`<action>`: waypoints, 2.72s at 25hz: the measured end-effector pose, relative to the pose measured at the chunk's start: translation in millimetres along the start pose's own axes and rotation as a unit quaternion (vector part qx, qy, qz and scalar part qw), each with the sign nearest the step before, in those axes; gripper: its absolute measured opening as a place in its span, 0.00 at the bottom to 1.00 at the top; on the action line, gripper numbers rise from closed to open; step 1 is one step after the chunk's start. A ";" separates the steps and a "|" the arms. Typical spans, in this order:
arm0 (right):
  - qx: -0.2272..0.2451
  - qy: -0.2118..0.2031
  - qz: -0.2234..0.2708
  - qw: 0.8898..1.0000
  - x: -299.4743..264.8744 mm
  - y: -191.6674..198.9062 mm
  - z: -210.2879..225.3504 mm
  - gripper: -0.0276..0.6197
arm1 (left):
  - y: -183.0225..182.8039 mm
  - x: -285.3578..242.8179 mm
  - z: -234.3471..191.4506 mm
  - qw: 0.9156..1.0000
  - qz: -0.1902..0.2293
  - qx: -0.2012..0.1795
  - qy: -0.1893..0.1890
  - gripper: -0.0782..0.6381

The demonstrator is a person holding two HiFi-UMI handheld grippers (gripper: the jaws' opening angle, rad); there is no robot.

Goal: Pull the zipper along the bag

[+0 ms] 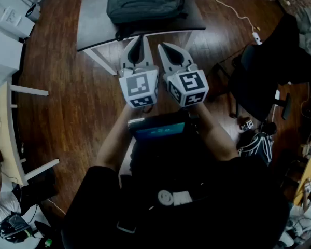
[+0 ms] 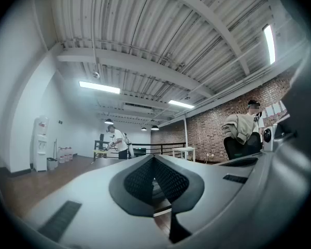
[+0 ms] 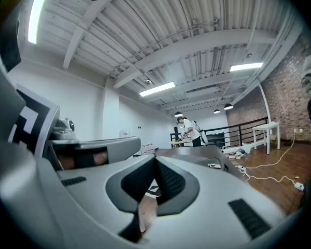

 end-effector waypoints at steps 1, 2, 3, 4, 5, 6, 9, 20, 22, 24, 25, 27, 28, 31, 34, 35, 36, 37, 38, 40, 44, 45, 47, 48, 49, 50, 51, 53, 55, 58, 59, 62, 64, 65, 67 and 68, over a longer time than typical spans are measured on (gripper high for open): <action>-0.001 0.000 0.000 1.000 -0.5 -0.1 -0.9 0.06 | 0.1 0.0 -0.8 1.000 -0.001 0.000 0.001 0.11; -0.001 0.000 0.001 1.000 -1.0 -0.3 -1.7 0.06 | 0.2 0.1 -1.7 1.000 -0.002 0.000 0.002 0.11; -0.001 0.000 0.001 1.000 -1.6 -0.3 -2.5 0.06 | 0.3 0.3 -2.5 1.000 -0.003 0.000 0.003 0.11; -0.001 -0.001 0.000 1.000 -2.3 -0.2 -3.3 0.06 | 0.3 0.5 -3.2 1.000 -0.004 0.000 0.002 0.11; 0.000 -0.001 -0.001 1.000 -2.7 0.2 -4.0 0.06 | 0.3 1.0 -3.8 1.000 -0.004 0.001 0.002 0.11; 0.000 -0.001 -0.001 1.000 -2.9 0.8 -5.0 0.06 | 0.2 1.5 -4.3 1.000 -0.004 0.002 0.003 0.11; 0.002 -0.001 -0.002 1.000 -3.1 2.0 -9.5 0.06 | -1.1 3.3 -7.0 1.000 -0.001 0.002 0.006 0.11; 0.014 0.008 -0.008 1.000 -9.3 8.4 -33.1 0.06 | 1.9 16.6 -26.4 1.000 -0.004 0.016 0.019 0.11; 0.016 0.008 -0.008 1.000 -11.1 9.6 -37.5 0.06 | 2.9 18.3 -30.4 1.000 -0.002 0.017 0.020 0.11; 0.018 0.008 -0.008 1.000 -12.6 10.0 -40.5 0.06 | 3.4 19.2 -35.4 1.000 0.000 0.017 0.017 0.11; 0.019 0.009 -0.009 1.000 -12.9 10.3 -41.4 0.06 | 3.7 19.8 -37.4 1.000 0.000 0.018 0.015 0.11; 0.021 0.012 -0.009 1.000 -14.6 11.1 -41.3 0.06 | 4.2 19.8 -40.3 1.000 0.000 0.018 0.015 0.11; 0.021 0.013 -0.006 1.000 -16.5 10.7 -40.9 0.06 | 4.2 18.9 -41.3 1.000 0.001 0.018 0.015 0.11; 0.020 0.010 -0.002 1.000 -23.5 11.5 -37.1 0.06 | 5.0 13.3 -42.4 1.000 0.007 0.019 0.014 0.11; 0.019 0.005 0.000 1.000 -30.1 13.7 -30.2 0.06 | 9.4 6.1 -41.2 1.000 0.006 0.014 0.013 0.11; 0.019 0.004 0.002 1.000 -33.2 13.5 -26.9 0.06 | 11.6 2.9 -41.0 1.000 0.003 0.012 0.012 0.11; 0.019 0.004 0.003 1.000 -36.5 13.3 -23.4 0.06 | 13.5 -0.7 -41.1 1.000 -0.001 0.011 0.012 0.11; 0.017 0.003 0.003 1.000 -39.9 12.8 -19.6 0.06 | 14.8 -4.6 -41.4 1.000 -0.004 0.010 0.011 0.11; 0.016 0.002 0.004 1.000 -43.7 11.8 -15.7 0.06 | 15.4 -9.3 -41.8 1.000 -0.005 0.010 0.010 0.11; 0.013 -0.002 0.006 1.000 -52.5 9.2 -7.8 0.06 | 15.7 -20.6 -42.8 1.000 -0.005 0.009 0.007 0.11; 0.002 -0.007 0.002 1.000 -70.6 9.3 10.8 0.06 | 18.7 -45.9 -42.6 1.000 -0.006 0.008 0.002 0.11; 0.000 -0.009 0.002 1.000 -75.2 9.6 16.0 0.06 | 19.7 -52.3 -42.7 1.000 -0.006 0.007 0.000 0.11; -0.002 -0.013 0.002 1.000 -84.2 9.1 26.7 0.06 | 21.6 -66.0 -42.7 1.000 -0.007 0.005 -0.003 0.11; -0.002 -0.015 0.002 1.000 -88.4 8.9 32.2 0.06 | 22.8 -72.8 -42.2 1.000 -0.007 0.004 -0.005 0.11; -0.002 -0.017 0.001 1.000 -92.2 9.0 37.7 0.06 | 24.4 -79.4 -41.4 1.000 -0.008 0.003 -0.006 0.11; -0.003 -0.019 0.001 1.000 -95.7 9.2 43.3 0.06 | 26.2 -85.6 -40.4 1.000 -0.009 0.002 -0.008 0.11; -0.003 -0.020 0.000 1.000 -98.8 9.3 48.9 0.06 | 27.9 -91.4 -39.2 1.000 -0.010 0.001 -0.009 0.11; -0.006 -0.024 -0.002 1.000 -103.9 9.9 60.8 0.06 | 31.5 -102.0 -36.3 1.000 -0.014 -0.002 -0.014 0.11; -0.009 -0.027 -0.005 1.000 -108.5 10.6 72.1 0.06 | 35.0 -111.3 -34.2 1.000 -0.019 -0.004 -0.019 0.11; -0.014 -0.034 -0.007 0.999 -115.0 9.9 86.8 0.06 | 38.5 -123.9 -31.4 0.999 -0.026 -0.007 -0.027 0.11; -0.016 -0.036 -0.007 0.999 -116.6 9.9 91.8 0.06 | 39.6 -127.9 -29.5 0.999 -0.027 -0.009 -0.029 0.11; -0.023 -0.045 -0.010 0.999 -119.7 11.2 105.9 0.06 | 43.2 -137.9 -23.0 0.999 -0.033 -0.014 -0.037 0.11; -0.026 -0.052 -0.012 0.998 -122.6 12.0 115.0 0.06 | 44.4 -144.2 -20.1 0.998 -0.034 -0.018 -0.044 0.11; -0.027 -0.056 -0.012 0.998 -123.8 12.4 118.9 0.06 | 44.8 -146.9 -19.1 0.998 -0.034 -0.020 -0.048 0.11; -0.028 -0.064 -0.012 0.997 -126.1 13.2 125.1 0.06 | 45.5 -151.5 -17.7 0.998 -0.034 -0.024 -0.055 0.11; -0.029 -0.067 -0.013 0.997 -127.9 13.6 128.2 0.06 | 45.4 -154.0 -17.4 0.997 -0.034 -0.026 -0.058 0.11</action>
Point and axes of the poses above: the fingertips, and each gripper's own axes: x backward along the fingers, z to its right, y out of its underside, the point moved 6 cm from there along x, backward along the fingers, and after that the axes turned 8 degrees about z, right-handed, at the moved point
